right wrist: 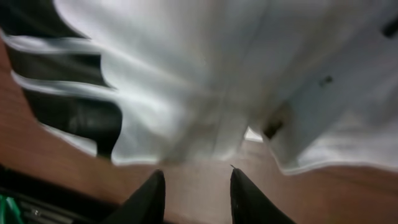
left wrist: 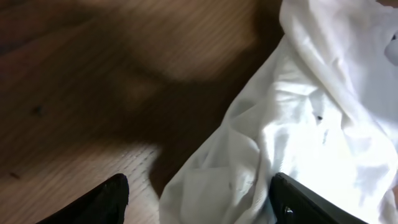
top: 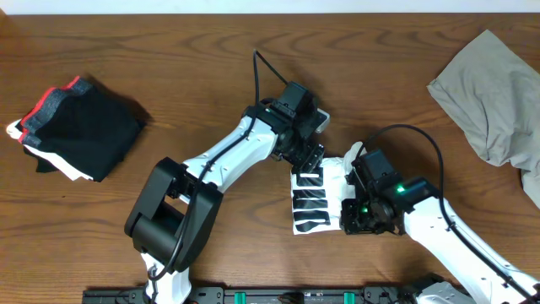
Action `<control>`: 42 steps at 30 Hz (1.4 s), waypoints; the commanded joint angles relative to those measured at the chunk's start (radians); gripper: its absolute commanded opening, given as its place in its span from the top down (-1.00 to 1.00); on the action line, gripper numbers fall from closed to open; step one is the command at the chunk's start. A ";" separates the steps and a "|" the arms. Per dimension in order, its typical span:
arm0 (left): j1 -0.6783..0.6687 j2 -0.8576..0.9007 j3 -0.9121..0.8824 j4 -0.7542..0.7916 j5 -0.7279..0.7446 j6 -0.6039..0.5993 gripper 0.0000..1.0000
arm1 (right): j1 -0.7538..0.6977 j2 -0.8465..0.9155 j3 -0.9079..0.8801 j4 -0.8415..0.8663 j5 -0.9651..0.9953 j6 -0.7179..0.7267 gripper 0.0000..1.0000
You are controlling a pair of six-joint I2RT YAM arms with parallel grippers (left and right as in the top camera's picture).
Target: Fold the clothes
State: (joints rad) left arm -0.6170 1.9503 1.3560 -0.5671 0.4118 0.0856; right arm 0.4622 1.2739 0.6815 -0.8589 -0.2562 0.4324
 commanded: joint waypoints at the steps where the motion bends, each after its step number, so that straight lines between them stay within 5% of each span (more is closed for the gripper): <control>1: -0.010 0.006 0.004 0.000 -0.004 0.004 -0.50 | 0.008 0.003 -0.040 0.051 -0.013 0.001 0.33; 14: -0.010 0.082 -0.012 0.008 -0.005 0.004 -0.50 | 0.008 0.003 -0.142 0.203 0.048 0.001 0.32; 18: -0.010 0.112 -0.012 0.007 -0.005 0.004 -0.50 | 0.008 0.003 -0.142 0.226 0.045 0.002 0.70; 25: -0.010 0.114 -0.012 0.000 -0.005 0.003 -0.50 | 0.008 0.000 -0.141 0.254 0.034 0.016 0.70; 28: -0.010 0.114 -0.012 0.000 -0.005 0.004 -0.50 | 0.008 0.000 -0.141 0.247 0.031 0.016 0.97; 34: -0.010 0.116 -0.012 -0.020 -0.005 0.003 -0.39 | -0.062 0.000 -0.138 0.131 0.167 0.177 0.98; 42: -0.010 0.117 -0.013 -0.023 -0.005 0.003 -0.36 | -0.167 0.000 -0.138 0.161 0.182 0.158 0.98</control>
State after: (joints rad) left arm -0.6312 2.0445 1.3560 -0.5800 0.4274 0.0826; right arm 0.3210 1.2747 0.5419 -0.7010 -0.1215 0.5728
